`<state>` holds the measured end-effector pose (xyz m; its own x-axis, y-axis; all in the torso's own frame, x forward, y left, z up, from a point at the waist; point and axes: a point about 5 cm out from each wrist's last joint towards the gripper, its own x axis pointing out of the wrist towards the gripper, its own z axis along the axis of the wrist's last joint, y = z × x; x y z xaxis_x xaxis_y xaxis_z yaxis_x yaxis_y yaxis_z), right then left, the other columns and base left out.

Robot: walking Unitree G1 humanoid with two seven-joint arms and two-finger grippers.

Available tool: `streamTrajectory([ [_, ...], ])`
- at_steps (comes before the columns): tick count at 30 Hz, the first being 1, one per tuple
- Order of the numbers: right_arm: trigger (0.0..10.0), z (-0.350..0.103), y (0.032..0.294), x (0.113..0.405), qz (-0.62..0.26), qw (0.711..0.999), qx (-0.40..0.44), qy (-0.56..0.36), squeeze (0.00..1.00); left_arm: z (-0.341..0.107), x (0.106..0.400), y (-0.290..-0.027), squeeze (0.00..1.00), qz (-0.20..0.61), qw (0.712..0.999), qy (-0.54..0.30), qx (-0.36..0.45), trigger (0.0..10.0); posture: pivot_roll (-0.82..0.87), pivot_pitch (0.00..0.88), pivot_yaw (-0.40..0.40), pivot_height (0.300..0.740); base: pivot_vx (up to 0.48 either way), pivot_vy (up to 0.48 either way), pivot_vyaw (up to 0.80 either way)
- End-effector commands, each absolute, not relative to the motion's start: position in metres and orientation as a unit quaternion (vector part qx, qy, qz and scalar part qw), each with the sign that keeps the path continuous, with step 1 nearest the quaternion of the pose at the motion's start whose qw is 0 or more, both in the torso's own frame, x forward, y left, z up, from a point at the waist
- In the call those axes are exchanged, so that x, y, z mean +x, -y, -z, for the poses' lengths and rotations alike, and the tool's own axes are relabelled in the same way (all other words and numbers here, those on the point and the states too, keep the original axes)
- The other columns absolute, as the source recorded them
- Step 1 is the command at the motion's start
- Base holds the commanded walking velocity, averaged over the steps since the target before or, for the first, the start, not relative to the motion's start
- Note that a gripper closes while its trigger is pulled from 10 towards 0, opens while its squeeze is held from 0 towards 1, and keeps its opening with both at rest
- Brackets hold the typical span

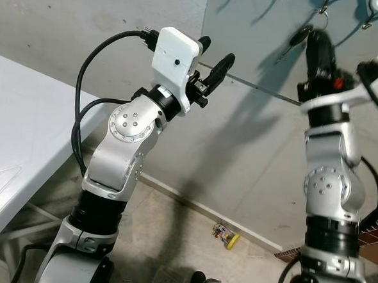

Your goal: Hang keys on a hook

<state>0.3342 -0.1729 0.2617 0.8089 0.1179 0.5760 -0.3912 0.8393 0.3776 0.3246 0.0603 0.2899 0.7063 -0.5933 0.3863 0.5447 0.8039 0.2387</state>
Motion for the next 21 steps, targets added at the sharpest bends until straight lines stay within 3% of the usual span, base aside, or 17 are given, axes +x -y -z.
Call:
streamTrajectory([
  [1,10.0,-0.265,0.171,0.331,-0.145,0.917,0.239,0.286,1.0,-0.293,0.325,-0.061,0.0,0.298,0.923,0.236,0.054,10.0,0.03,0.2,-0.037,0.74,0.0,0.0,0.0],
  [11,10.0,-0.253,0.167,0.325,-0.15,0.926,0.217,0.268,1.0,-0.281,0.328,-0.064,0.0,0.269,0.938,0.216,0.03,10.0,0.03,0.198,-0.039,0.74,0.0,0.0,0.0],
  [18,10.0,-0.227,0.171,0.321,-0.114,0.946,0.193,0.233,1.0,-0.253,0.335,-0.08,0.0,0.208,0.961,0.18,-0.009,10.0,0.03,0.188,-0.039,0.74,0.0,0.0,0.0],
  [21,10.0,-0.208,0.175,0.317,-0.082,0.958,0.177,0.21,1.0,-0.226,0.338,-0.095,0.0,0.179,0.973,0.129,-0.066,10.0,0.03,0.182,-0.03,0.74,0.0,0.0,0.0],
])
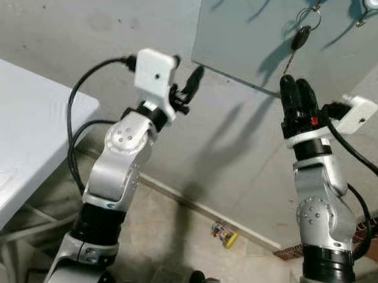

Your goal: Hang keys on a hook

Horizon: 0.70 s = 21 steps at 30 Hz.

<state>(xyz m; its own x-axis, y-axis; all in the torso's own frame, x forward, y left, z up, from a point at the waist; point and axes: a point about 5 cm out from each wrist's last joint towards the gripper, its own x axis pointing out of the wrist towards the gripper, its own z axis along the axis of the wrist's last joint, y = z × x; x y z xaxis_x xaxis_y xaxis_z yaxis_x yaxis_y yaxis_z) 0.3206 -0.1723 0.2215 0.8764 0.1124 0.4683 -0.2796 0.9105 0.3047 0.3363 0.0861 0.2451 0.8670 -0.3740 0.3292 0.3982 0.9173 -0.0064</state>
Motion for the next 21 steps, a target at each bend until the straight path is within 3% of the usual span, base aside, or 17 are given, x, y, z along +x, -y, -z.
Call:
streamTrajectory([
  [1,10.0,-0.208,0.175,0.317,-0.082,0.958,0.177,0.21,1.0,-0.226,0.338,-0.095,0.0,0.179,0.973,0.129,-0.066,10.0,0.03,0.182,-0.03,0.74,0.0,0.0,0.0],
  [9,10.0,-0.202,0.176,0.311,-0.071,0.962,0.17,0.201,1.0,-0.214,0.338,-0.105,0.0,0.154,0.979,0.113,-0.07,10.0,0.02,0.178,-0.024,0.74,0.0,0.0,0.0],
  [10,10.0,-0.201,0.176,0.31,-0.069,0.963,0.167,0.201,0.45,-0.214,0.339,-0.106,0.0,0.153,0.979,0.112,-0.071,10.0,0.02,0.18,-0.022,0.74,0.0,0.0,0.0],
  [11,10.0,-0.201,0.176,0.31,-0.068,0.963,0.165,0.2,0.45,-0.214,0.339,-0.106,0.0,0.152,0.979,0.112,-0.071,10.0,0.02,0.18,-0.022,0.74,0.0,0.0,0.0],
  [12,10.0,-0.201,0.177,0.31,-0.067,0.964,0.163,0.201,0.0,-0.215,0.34,-0.106,0.0,0.151,0.979,0.112,-0.077,10.0,0.02,0.184,-0.022,0.74,0.0,0.0,0.0],
  [21,10.0,-0.19,0.18,0.308,-0.053,0.973,0.14,0.177,0.0,-0.205,0.339,-0.11,0.0,0.15,0.981,0.097,-0.079,10.0,0.02,0.187,-0.038,0.74,0.0,0.0,0.0],
])
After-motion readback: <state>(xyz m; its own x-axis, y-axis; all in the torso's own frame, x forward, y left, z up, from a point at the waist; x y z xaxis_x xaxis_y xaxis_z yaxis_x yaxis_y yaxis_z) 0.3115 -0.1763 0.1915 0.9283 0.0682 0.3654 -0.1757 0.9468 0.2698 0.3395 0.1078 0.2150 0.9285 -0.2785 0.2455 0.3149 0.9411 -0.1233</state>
